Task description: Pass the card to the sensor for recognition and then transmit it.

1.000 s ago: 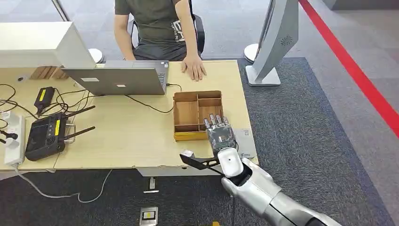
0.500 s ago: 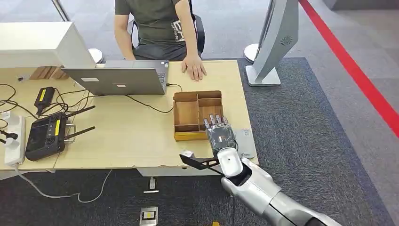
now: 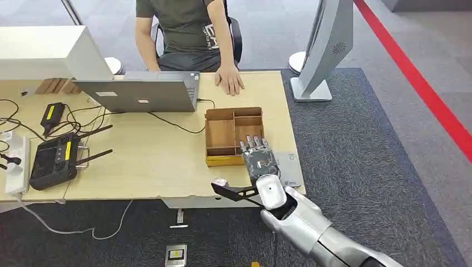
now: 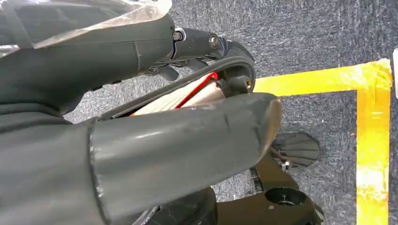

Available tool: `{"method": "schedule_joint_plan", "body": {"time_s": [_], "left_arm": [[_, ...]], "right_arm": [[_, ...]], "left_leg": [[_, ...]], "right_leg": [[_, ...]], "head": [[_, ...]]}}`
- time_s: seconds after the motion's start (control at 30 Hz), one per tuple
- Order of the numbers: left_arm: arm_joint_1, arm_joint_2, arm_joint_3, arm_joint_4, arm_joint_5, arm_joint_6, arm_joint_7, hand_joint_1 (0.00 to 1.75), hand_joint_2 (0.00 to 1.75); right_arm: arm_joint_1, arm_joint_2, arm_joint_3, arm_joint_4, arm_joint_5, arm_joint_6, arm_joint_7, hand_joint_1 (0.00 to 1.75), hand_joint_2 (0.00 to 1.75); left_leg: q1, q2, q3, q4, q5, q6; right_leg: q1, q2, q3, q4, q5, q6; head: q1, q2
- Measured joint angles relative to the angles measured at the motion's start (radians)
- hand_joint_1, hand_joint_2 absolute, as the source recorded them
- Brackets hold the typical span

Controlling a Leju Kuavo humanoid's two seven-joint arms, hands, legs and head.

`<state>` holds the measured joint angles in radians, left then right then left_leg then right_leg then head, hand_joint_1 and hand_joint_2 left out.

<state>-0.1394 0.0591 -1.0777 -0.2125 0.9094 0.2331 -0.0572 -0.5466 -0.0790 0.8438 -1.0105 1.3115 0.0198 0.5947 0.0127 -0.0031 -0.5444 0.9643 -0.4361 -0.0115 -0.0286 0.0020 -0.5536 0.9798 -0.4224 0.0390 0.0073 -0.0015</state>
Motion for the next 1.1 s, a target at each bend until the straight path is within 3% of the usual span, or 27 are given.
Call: {"method": "schedule_joint_plan", "body": {"time_s": [1.1], "left_arm": [[0.014, 0.000, 0.000, 0.000, 0.011, 0.005, -0.001, 0.00, 0.00]], "right_arm": [[-0.009, 0.029, 0.019, 0.050, -0.046, -0.045, -0.036, 1.75, 1.75]], "left_leg": [[0.000, 0.000, 0.000, 0.000, 0.000, 0.000]], "right_leg": [[0.000, 0.000, 0.000, 0.000, 0.000, 0.000]], "head": [[0.000, 0.000]]}}
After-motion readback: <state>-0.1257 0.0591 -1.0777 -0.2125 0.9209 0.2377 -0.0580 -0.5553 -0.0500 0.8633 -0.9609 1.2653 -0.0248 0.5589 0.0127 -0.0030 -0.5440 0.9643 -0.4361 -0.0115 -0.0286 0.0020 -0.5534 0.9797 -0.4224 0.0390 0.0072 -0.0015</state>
